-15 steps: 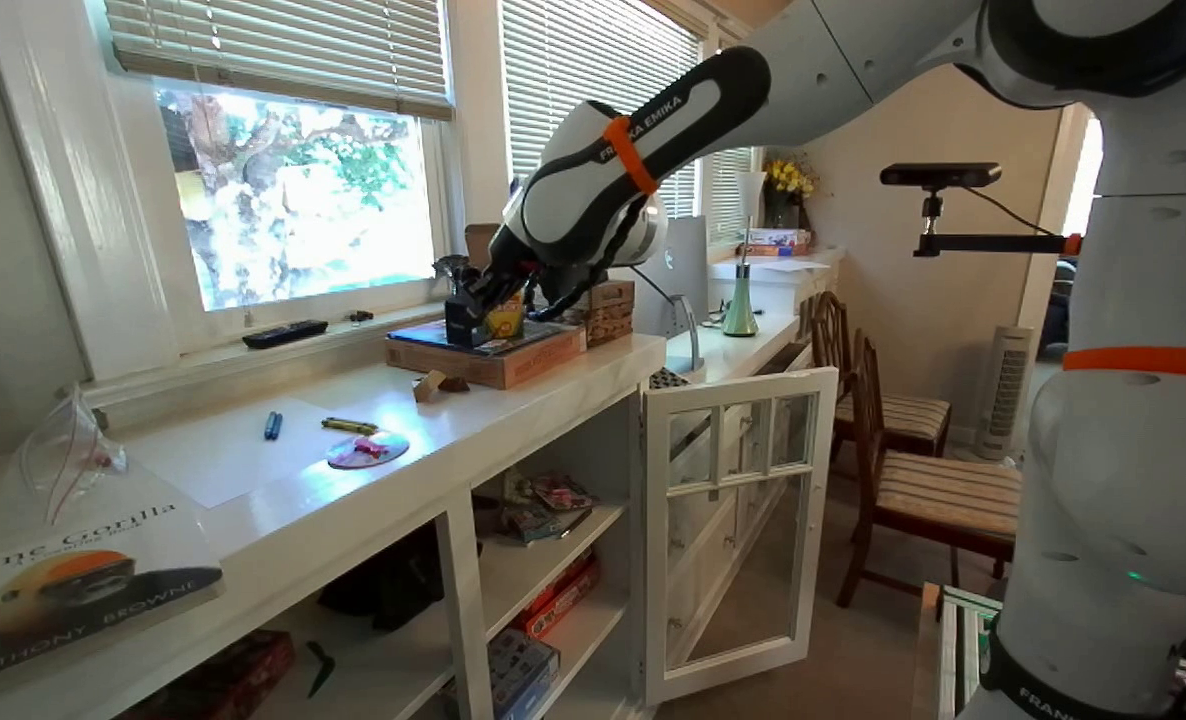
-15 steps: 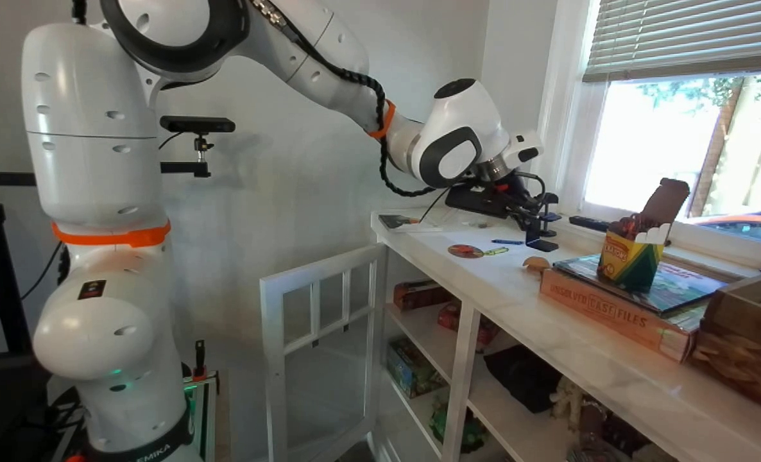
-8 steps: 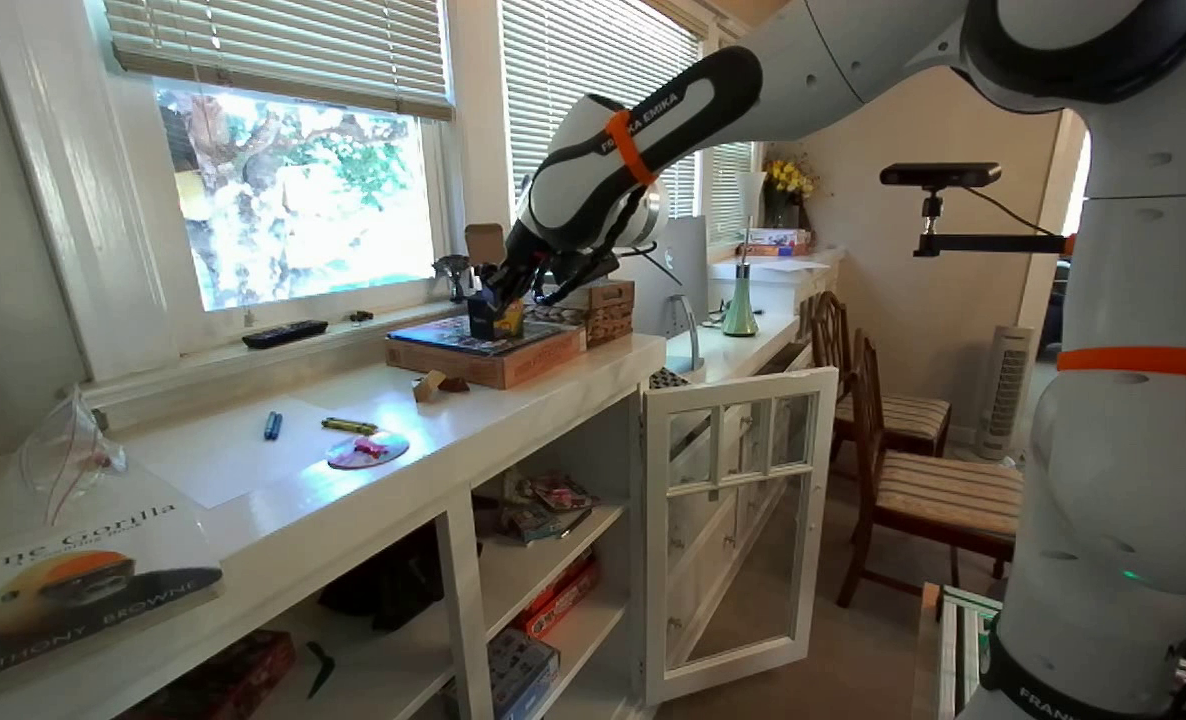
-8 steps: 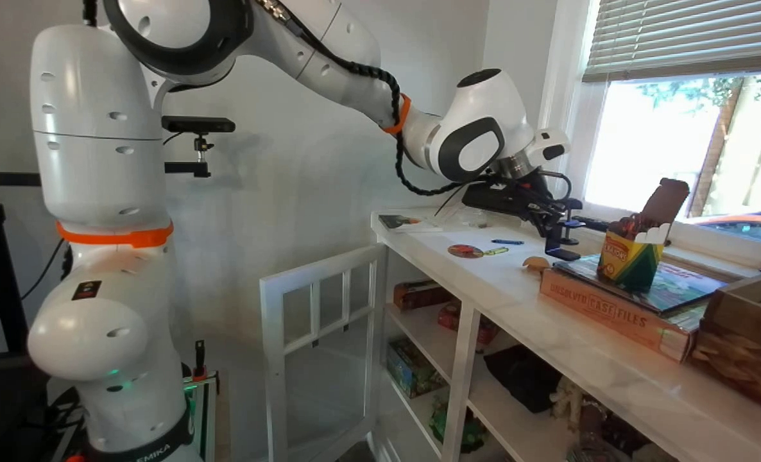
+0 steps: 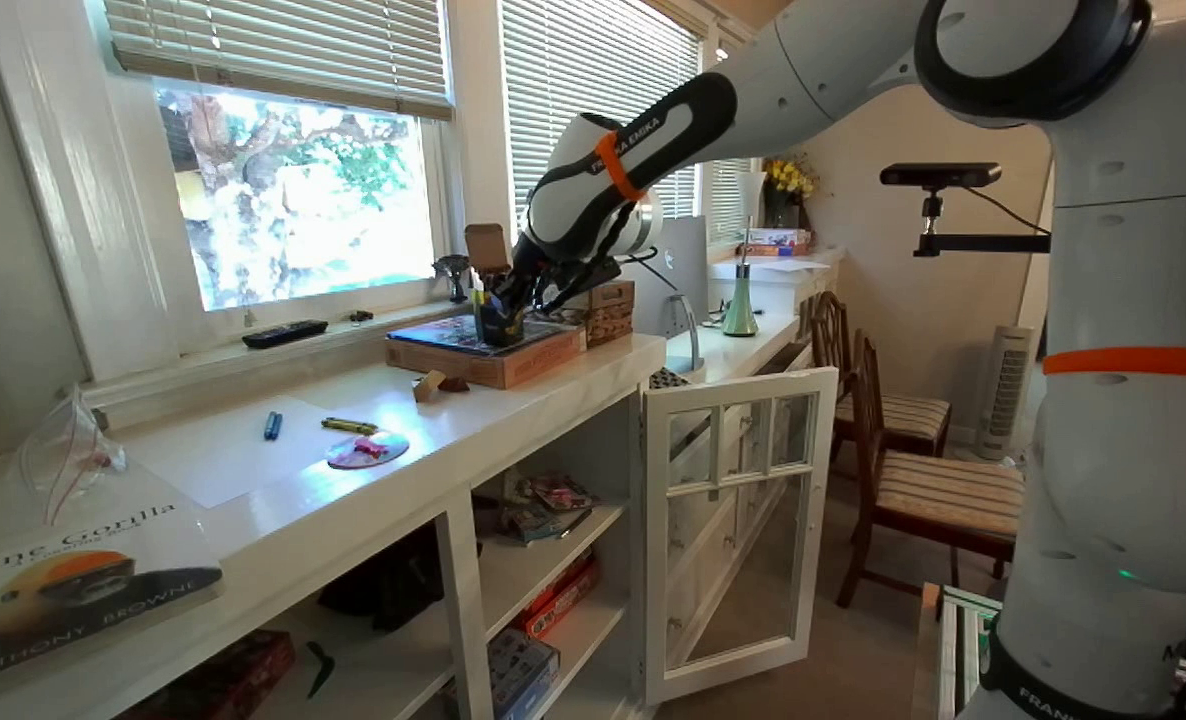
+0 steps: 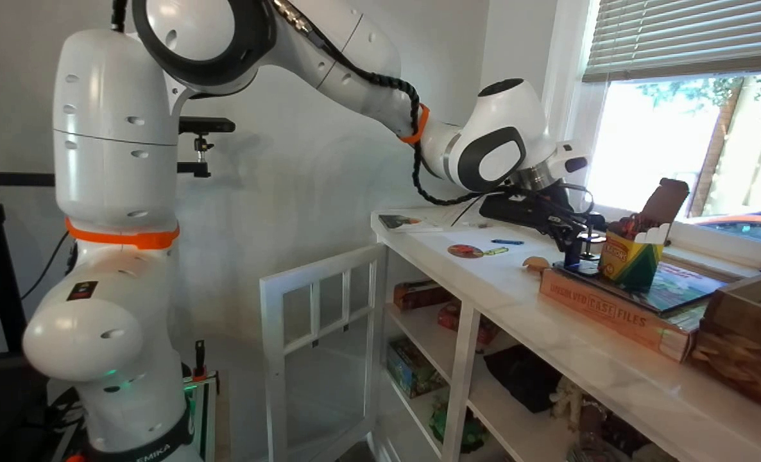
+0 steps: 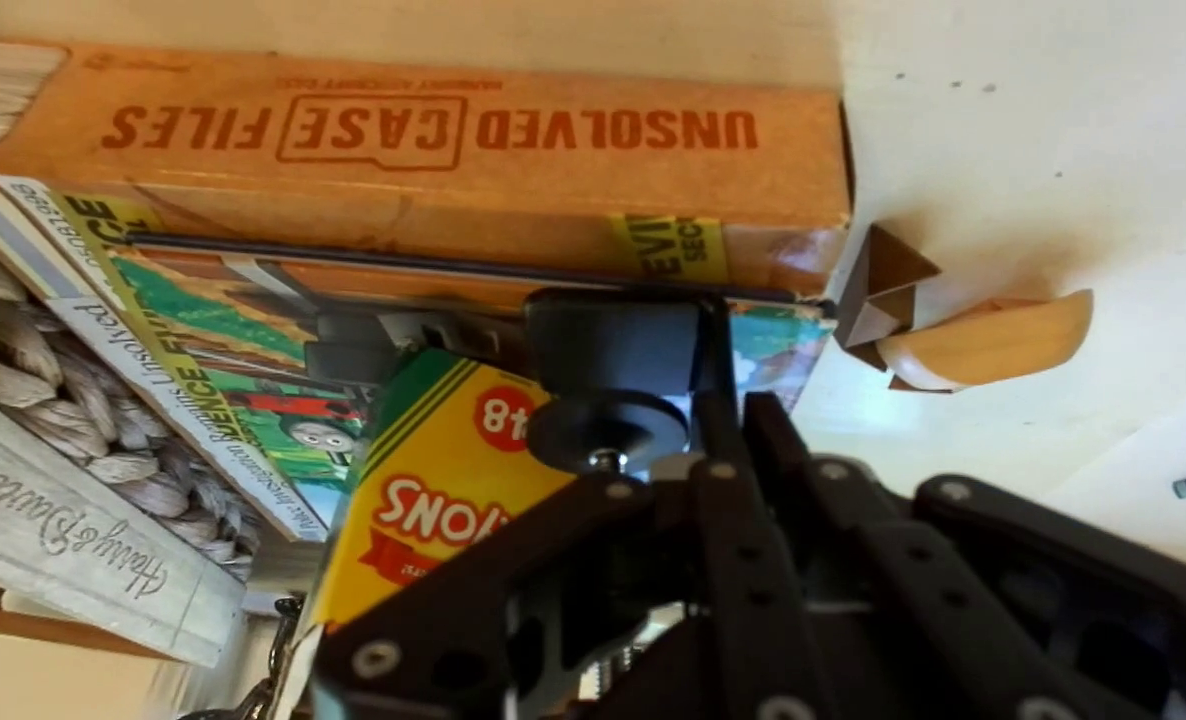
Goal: Put the black object on the box, then move one wooden block to the left, then turn the hand of the clock to the left
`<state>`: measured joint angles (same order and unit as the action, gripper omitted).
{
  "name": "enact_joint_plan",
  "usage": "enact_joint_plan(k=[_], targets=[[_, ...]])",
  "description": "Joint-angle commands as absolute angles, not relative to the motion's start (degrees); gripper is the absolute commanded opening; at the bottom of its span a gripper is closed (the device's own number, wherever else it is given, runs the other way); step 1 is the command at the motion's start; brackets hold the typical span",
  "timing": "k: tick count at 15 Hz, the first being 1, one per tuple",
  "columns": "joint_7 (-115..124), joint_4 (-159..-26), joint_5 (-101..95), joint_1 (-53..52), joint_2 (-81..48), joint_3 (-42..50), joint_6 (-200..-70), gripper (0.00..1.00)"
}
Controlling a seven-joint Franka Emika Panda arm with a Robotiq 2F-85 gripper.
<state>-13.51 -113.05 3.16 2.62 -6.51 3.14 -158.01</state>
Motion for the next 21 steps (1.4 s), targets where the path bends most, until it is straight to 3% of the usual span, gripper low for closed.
enact_joint_plan(k=[1,4,5,7,15,21], targets=[[-11.7,-109.7,2.2,3.1,-9.0,2.7,-156.7,0.02],[-11.3,-108.4,2.2,3.1,-10.1,2.6,-156.7,0.02],[-10.8,-108.0,1.9,3.0,-10.4,2.6,-156.4,0.32],[-9.8,-107.4,1.9,2.8,-10.4,2.5,-155.6,0.38],[-4.1,-104.0,3.3,1.1,-7.9,0.6,-143.8,0.98],[14.6,-101.8,-6.1,-2.0,-10.3,1.8,-143.3,1.0]])
